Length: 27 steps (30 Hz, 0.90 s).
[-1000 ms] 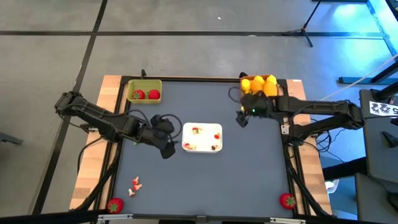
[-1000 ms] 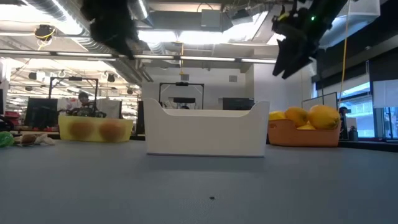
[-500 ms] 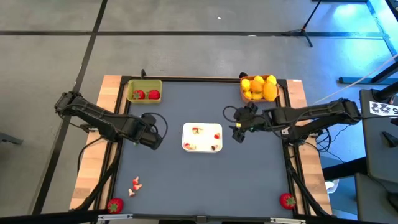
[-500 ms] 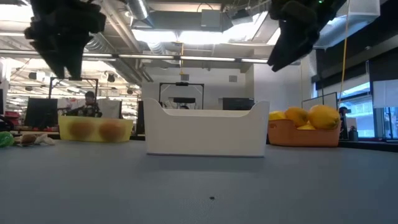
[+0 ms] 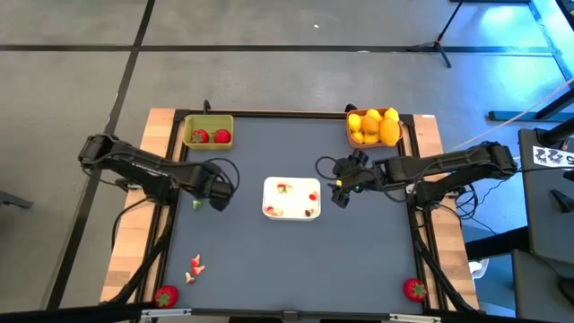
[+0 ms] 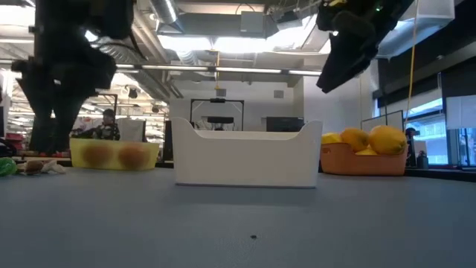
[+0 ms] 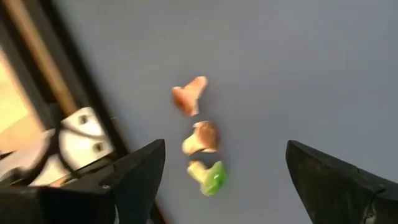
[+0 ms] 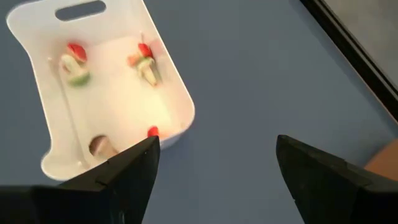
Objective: Sort produce into baskets
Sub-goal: Put the brown mushroom into the white bin
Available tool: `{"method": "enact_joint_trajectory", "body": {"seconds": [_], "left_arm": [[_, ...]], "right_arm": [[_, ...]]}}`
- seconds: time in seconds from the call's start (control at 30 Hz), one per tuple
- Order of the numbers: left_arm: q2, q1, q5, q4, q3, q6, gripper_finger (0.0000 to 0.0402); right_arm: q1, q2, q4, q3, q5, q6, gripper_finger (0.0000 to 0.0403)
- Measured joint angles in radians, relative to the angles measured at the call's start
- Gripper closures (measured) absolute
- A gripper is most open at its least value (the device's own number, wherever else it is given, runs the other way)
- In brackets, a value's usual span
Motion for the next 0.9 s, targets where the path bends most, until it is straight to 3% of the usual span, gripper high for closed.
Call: {"method": "enact_joint_trajectory", "body": {"seconds": [0.5, 0.9], "left_arm": [[0.0, 0.128, 0.128, 0.261, -0.208, 0.125, 0.0142], [0.0, 0.132, 0.148, 0.297, -0.255, 0.144, 0.0214]], "right_arm": [[0.0, 0.008, 0.011, 0.0, -0.004, 0.0, 0.0084], [0.0, 0.008, 0.012, 0.0, -0.034, 0.008, 0.0084]]}}
